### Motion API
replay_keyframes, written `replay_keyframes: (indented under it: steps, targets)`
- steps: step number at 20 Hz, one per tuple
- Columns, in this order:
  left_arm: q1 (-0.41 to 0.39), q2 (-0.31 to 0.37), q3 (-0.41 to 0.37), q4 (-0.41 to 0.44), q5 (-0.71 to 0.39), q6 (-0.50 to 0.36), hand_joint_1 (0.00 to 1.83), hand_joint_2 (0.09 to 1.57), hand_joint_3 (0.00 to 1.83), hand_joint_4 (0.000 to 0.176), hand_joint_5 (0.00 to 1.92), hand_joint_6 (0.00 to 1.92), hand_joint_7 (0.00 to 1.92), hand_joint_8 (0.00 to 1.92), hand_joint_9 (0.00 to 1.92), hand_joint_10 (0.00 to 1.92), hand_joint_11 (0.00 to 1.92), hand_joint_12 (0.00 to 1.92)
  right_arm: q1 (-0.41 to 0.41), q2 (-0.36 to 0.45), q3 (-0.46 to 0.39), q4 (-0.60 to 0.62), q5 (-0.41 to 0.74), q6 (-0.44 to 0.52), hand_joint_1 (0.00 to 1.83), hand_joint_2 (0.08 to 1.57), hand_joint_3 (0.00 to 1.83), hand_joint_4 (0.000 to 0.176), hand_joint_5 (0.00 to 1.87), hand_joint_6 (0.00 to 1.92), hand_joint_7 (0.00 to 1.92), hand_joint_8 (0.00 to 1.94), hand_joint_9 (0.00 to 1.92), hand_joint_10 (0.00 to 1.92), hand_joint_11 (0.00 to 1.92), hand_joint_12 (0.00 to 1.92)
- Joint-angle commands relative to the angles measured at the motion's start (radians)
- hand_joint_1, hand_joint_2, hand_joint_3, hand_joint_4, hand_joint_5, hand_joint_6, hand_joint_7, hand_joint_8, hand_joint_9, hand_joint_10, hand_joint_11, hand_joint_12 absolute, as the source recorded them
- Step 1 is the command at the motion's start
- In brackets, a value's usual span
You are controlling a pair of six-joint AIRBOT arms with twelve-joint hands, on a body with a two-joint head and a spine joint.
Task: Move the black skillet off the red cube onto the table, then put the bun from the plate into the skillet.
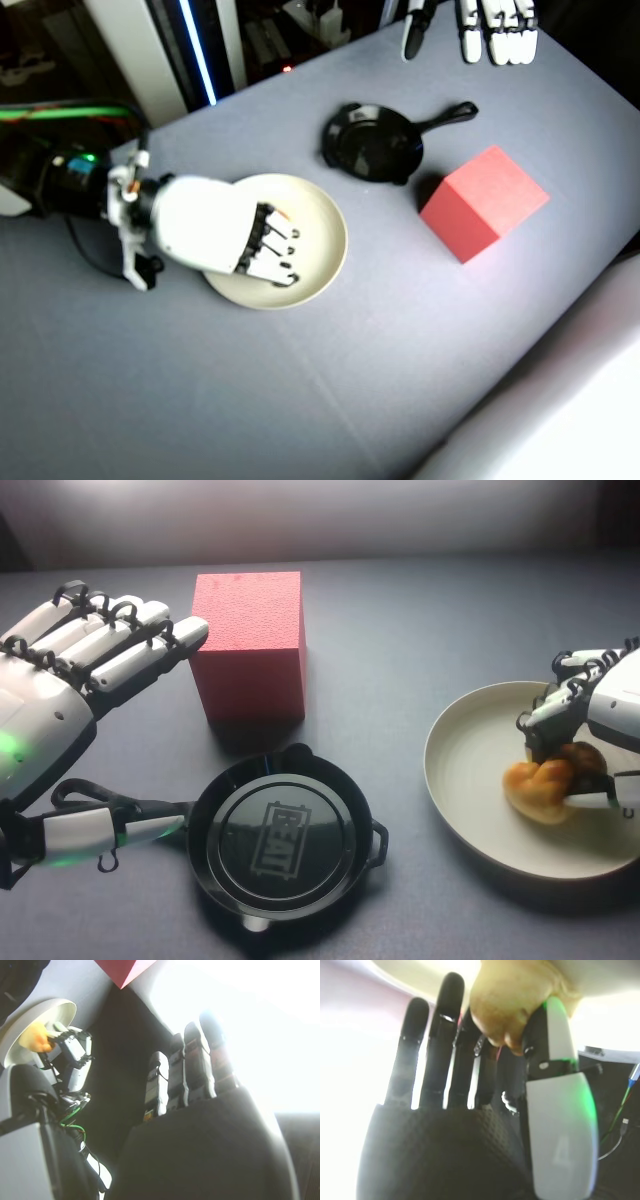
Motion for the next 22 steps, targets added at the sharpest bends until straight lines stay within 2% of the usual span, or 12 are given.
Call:
replay_keyframes:
  steps: [1,3,4,5,7,9,10,13,16,17,18,22]
  targets:
    - [-0.003,0.006,-0.003,0.008,-0.128,-0.002,0.69,0.98,0.00,0.117,0.11,0.00,0.15,0.00,0.15,0.00,0.00,0.53,0.012,-0.002,0.003,0.014,0.094,-0.004,1.21,1.14,0.00,0.000,1.04,0.87,0.83,1.27,0.68,0.96,0.38,1.47]
    - [0.000,0.006,-0.003,0.004,-0.130,-0.002,0.66,0.98,0.00,0.121,0.11,0.00,0.15,0.00,0.15,0.00,0.00,0.57,0.024,-0.002,-0.007,0.015,0.138,-0.003,1.22,1.12,0.00,0.000,1.06,0.89,0.89,1.10,0.74,0.86,0.44,1.34]
    - [0.003,0.006,-0.003,-0.001,-0.136,-0.002,0.69,0.99,0.01,0.121,0.11,0.00,0.14,0.00,0.14,0.00,0.00,0.51,0.030,-0.002,-0.016,0.015,0.180,0.004,1.34,1.13,0.00,0.000,1.03,0.94,0.94,0.96,0.76,1.24,0.49,1.27]
    - [0.007,0.007,-0.003,-0.005,-0.143,-0.002,0.65,1.01,0.01,0.119,0.10,0.00,0.14,0.00,0.14,0.00,0.00,0.53,0.032,-0.001,-0.023,0.012,0.211,0.011,1.36,1.13,0.00,0.000,1.00,1.00,0.96,0.93,0.77,1.29,0.55,1.18]
    - [0.021,0.012,-0.004,-0.025,-0.167,-0.002,0.56,1.02,0.01,0.150,0.10,0.00,0.14,0.00,0.14,0.00,0.00,0.55,0.047,0.000,-0.043,-0.014,0.294,0.035,1.37,1.12,0.00,0.000,1.02,0.89,0.96,1.04,0.81,1.28,0.60,1.21]
    - [0.040,0.021,-0.009,-0.045,-0.191,-0.002,0.48,1.05,0.01,0.154,0.09,0.00,0.12,0.00,0.14,0.00,0.00,0.57,0.080,-0.005,-0.063,-0.055,0.345,0.047,1.23,1.10,0.00,0.000,1.08,0.80,0.95,1.10,0.81,0.84,0.57,1.22]
    - [0.049,0.025,-0.011,-0.053,-0.202,-0.002,0.46,1.05,0.01,0.156,0.09,0.00,0.12,0.00,0.14,0.00,0.00,0.61,0.093,-0.010,-0.070,-0.076,0.365,0.051,1.34,1.13,0.00,0.000,1.03,0.90,0.92,1.14,0.77,1.16,0.56,1.23]
    - [0.074,0.034,-0.015,-0.079,-0.232,-0.002,0.05,1.19,0.03,0.071,0.09,0.00,0.11,0.00,0.14,0.00,0.00,0.63,0.138,-0.042,-0.075,-0.139,0.395,0.082,1.27,1.11,0.00,0.000,1.14,0.51,0.91,1.32,0.76,1.14,0.55,1.51]
    - [0.106,0.053,-0.023,-0.108,-0.263,-0.001,0.00,1.18,0.00,0.013,0.11,0.00,0.11,0.00,0.14,0.01,0.00,0.50,0.183,-0.102,-0.070,-0.195,0.392,0.098,1.37,1.10,0.00,0.000,1.05,0.88,1.04,0.90,0.82,1.23,0.57,1.23]
    - [0.116,0.059,-0.026,-0.118,-0.276,-0.001,0.00,1.15,0.00,0.021,0.10,0.00,0.11,0.00,0.15,0.01,0.00,0.51,0.194,-0.127,-0.063,-0.210,0.381,0.102,1.38,1.09,0.00,0.000,1.06,0.88,1.07,0.80,0.83,1.24,0.62,1.21]
    - [0.130,0.065,-0.030,-0.130,-0.295,-0.001,0.00,1.28,0.02,0.063,0.11,0.00,0.13,0.00,0.14,0.00,0.00,0.53,0.212,-0.163,-0.054,-0.225,0.358,0.103,1.36,1.13,0.00,0.000,1.03,0.92,0.95,1.04,0.76,1.31,0.59,1.32]
    - [0.161,0.073,-0.038,-0.153,-0.344,-0.001,0.00,1.35,0.01,0.056,0.10,0.00,0.10,0.00,0.11,0.00,0.00,0.46,0.256,-0.260,-0.010,-0.233,0.281,0.103,1.32,1.17,0.00,0.000,0.98,0.97,0.82,1.30,0.64,1.45,0.45,1.57]
